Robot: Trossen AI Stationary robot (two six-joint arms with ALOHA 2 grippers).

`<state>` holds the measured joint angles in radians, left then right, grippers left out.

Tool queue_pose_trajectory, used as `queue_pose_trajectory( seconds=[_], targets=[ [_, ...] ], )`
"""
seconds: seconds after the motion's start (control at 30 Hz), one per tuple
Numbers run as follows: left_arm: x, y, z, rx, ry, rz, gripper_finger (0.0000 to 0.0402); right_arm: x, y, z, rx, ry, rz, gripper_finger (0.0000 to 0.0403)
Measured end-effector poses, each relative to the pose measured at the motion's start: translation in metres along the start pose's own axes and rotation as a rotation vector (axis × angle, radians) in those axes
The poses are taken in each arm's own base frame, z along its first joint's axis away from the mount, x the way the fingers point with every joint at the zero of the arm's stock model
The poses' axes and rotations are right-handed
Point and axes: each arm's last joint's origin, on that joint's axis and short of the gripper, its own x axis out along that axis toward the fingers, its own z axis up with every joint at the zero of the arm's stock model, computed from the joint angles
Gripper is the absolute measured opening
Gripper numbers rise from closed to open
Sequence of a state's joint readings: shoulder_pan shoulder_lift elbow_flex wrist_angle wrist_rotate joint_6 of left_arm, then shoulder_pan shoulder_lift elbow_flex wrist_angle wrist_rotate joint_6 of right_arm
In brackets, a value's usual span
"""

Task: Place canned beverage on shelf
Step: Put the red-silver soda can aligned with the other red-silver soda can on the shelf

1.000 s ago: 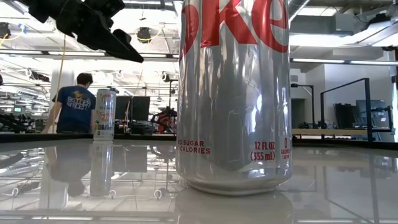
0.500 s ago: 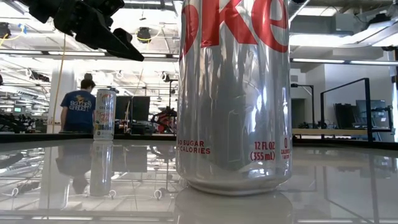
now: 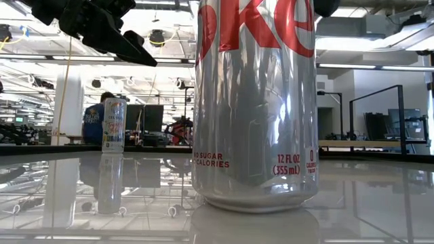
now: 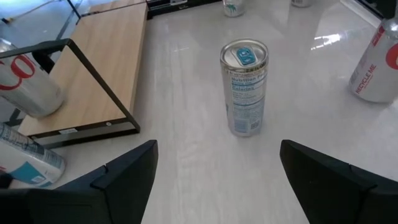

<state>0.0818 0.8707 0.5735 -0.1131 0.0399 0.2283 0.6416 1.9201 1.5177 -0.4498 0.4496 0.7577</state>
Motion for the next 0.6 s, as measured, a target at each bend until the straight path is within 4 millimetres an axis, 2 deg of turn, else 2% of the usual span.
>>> queue_pose_trajectory(
  seconds=[0.27, 0.5, 0.6],
  targets=[
    [0.000, 0.000, 0.000, -0.005, 0.000, 0.001, 0.0322, -0.002, 0.003, -0.003, -0.008, -0.017, -0.009, 0.0361],
    [0.000, 0.000, 0.000, -0.015, 0.001, 0.001, 0.0322, 0.020, 0.005, -0.015, -0.001, 0.003, -0.027, 0.0361],
    [0.000, 0.000, 0.000, -0.013, -0.001, 0.000, 0.0322, 0.021, 0.004, -0.016, 0.005, 0.014, -0.029, 0.0361]
  ],
)
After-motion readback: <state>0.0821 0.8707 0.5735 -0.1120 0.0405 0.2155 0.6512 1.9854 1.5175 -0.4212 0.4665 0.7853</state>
